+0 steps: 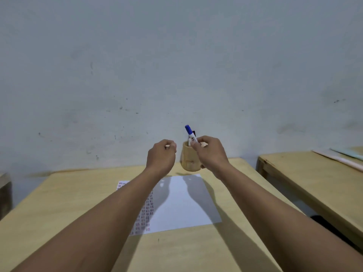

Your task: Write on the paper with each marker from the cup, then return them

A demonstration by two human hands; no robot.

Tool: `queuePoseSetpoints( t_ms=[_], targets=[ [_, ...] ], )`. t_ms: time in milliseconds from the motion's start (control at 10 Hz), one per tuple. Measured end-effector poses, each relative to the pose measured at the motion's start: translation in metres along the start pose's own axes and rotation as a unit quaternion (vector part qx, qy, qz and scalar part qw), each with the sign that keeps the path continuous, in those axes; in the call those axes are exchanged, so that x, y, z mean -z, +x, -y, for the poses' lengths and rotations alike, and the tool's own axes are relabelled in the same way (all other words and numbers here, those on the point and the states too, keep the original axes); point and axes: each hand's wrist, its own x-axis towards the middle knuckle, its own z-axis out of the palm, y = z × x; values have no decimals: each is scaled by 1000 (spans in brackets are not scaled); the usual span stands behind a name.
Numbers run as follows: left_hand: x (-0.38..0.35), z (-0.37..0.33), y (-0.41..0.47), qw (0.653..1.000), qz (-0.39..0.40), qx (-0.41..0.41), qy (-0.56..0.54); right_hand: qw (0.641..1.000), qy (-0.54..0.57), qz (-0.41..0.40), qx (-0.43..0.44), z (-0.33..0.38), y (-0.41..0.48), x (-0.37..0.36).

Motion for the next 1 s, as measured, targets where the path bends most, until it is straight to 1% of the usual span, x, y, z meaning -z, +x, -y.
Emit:
queuePoseSetpoints(
  t_ms=[100, 200, 300, 400, 500, 700, 800, 900, 1000],
  targets=[
    [-28, 23, 15, 999, 34, 23, 20, 999, 28, -27, 9, -3, 27, 3],
    [-53, 41, 29, 997, 55, 16, 58, 998, 33, -42, 26, -6, 52, 6],
    [-71, 49, 45, 995, 57, 7, 86, 995, 29, -66, 67, -8, 72, 4],
    [-84, 49, 55, 994, 52, -1, 94, 994, 8, -79, 80, -12, 89, -1],
    [-93, 49, 59, 994, 27, -15, 103, 995, -16, -67, 70, -22, 102, -9],
    [-99, 62, 62, 996, 40, 6, 85, 994, -108, -10, 9, -47, 106, -23],
    [-99, 61, 59, 996, 43, -4, 73, 994, -104, 4, -21, -53, 103, -23],
    [-95, 60, 58, 996, 42, 3, 81, 996, -74, -1, -49, -53, 101, -19],
    [-84, 51, 46, 998, 30, 6, 54, 998, -59, -14, -27, -43, 89, -6]
  ],
)
